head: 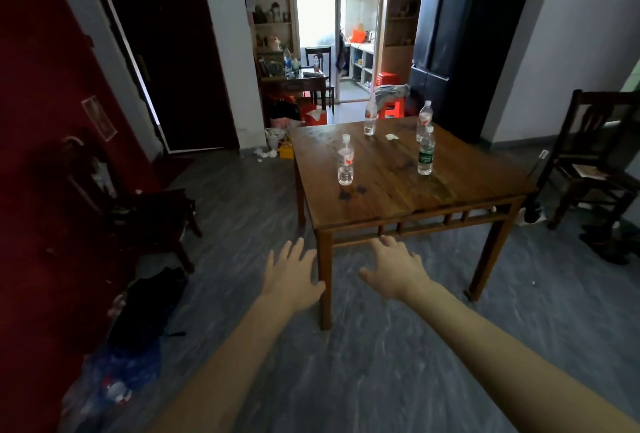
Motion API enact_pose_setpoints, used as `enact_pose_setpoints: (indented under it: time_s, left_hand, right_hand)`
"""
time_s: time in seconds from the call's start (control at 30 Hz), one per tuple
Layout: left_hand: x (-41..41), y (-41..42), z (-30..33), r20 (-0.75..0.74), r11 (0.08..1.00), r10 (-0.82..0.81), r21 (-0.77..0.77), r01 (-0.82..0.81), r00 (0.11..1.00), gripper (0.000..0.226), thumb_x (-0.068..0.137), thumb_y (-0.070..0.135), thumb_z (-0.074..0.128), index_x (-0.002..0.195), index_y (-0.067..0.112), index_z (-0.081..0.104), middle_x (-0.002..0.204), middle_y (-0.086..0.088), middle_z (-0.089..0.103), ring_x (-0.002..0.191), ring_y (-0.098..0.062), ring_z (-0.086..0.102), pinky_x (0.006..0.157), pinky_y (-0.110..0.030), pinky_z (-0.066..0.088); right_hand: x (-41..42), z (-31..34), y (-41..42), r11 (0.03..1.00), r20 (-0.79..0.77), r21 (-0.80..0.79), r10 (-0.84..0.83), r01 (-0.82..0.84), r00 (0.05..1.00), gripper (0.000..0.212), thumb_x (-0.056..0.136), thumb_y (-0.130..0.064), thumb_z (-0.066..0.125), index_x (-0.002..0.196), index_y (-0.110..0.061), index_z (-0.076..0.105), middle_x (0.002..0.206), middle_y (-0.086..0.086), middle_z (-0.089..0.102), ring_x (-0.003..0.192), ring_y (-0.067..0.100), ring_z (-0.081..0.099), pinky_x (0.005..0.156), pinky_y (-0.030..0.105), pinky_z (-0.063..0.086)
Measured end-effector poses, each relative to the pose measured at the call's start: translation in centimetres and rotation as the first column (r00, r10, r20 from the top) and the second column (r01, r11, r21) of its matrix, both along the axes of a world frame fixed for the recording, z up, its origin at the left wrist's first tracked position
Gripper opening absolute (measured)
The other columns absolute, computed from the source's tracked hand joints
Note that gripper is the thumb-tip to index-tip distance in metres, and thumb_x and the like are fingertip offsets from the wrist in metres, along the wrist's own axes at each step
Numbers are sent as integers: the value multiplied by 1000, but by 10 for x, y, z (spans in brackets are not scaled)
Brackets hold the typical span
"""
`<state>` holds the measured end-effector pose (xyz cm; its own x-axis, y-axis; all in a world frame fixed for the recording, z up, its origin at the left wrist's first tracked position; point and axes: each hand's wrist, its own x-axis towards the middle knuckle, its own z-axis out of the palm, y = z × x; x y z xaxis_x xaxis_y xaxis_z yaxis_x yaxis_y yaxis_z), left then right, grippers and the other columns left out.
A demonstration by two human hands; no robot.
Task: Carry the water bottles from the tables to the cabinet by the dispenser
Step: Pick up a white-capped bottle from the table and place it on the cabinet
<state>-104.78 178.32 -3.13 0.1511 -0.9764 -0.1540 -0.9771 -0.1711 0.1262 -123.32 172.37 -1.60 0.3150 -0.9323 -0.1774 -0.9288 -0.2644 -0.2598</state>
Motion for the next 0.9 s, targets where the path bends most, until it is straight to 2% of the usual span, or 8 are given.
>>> enact_pose_setpoints:
  time_s: [0.13, 0.3, 0.57, 0.77, 0.9]
  left_hand:
    - [9, -62, 4, -25, 999, 23, -41, -24, 999, 72, 97, 55, 47, 159, 28, 20, 170, -1, 4, 157, -23, 2, 127, -49, 6]
    - [30, -124, -7, -42, 999, 41, 31, -39, 998, 72, 98, 54, 47, 159, 28, 19, 171, -1, 2, 157, -23, 1, 126, -50, 5]
    - [65, -256, -28, -62, 998, -10, 57, 14, 998, 70, 98, 51, 48, 158, 28, 22, 170, -3, 5, 157, -26, 4, 126, -51, 6]
    - [100, -365, -24, -91, 996, -77, 39, 81, 993, 70, 97, 53, 48, 158, 28, 23, 170, -3, 7, 156, -26, 6, 124, -51, 6]
    - [114, -423, -28, -110, 989, -115, 80, 124, 987, 69, 97, 53, 48, 158, 29, 23, 170, -3, 6, 156, -27, 6, 124, -51, 6]
  right_hand:
    - [12, -2, -68, 1000, 2, 14, 19, -19, 1000, 68, 93, -51, 54, 150, -22, 32, 160, 6, 26, 145, 30, 27, 114, 53, 27]
    - [30, -9, -133, 998, 0, 51, 38, -38, 999, 61, 92, -51, 54, 144, -23, 40, 154, 6, 33, 142, 30, 31, 113, 51, 28]
    - [67, -27, -250, 994, -25, 102, -25, 28, 999, 63, 93, -50, 54, 148, -26, 36, 155, 6, 32, 142, 29, 31, 114, 53, 26]
    - [93, -17, -343, 986, -41, 103, -124, 127, 991, 66, 93, -48, 54, 152, -27, 31, 160, 5, 27, 146, 28, 27, 118, 53, 23]
    - [104, -17, -391, 978, -48, 128, -161, 166, 986, 67, 94, -47, 54, 153, -26, 30, 161, 7, 26, 147, 29, 25, 119, 54, 22]
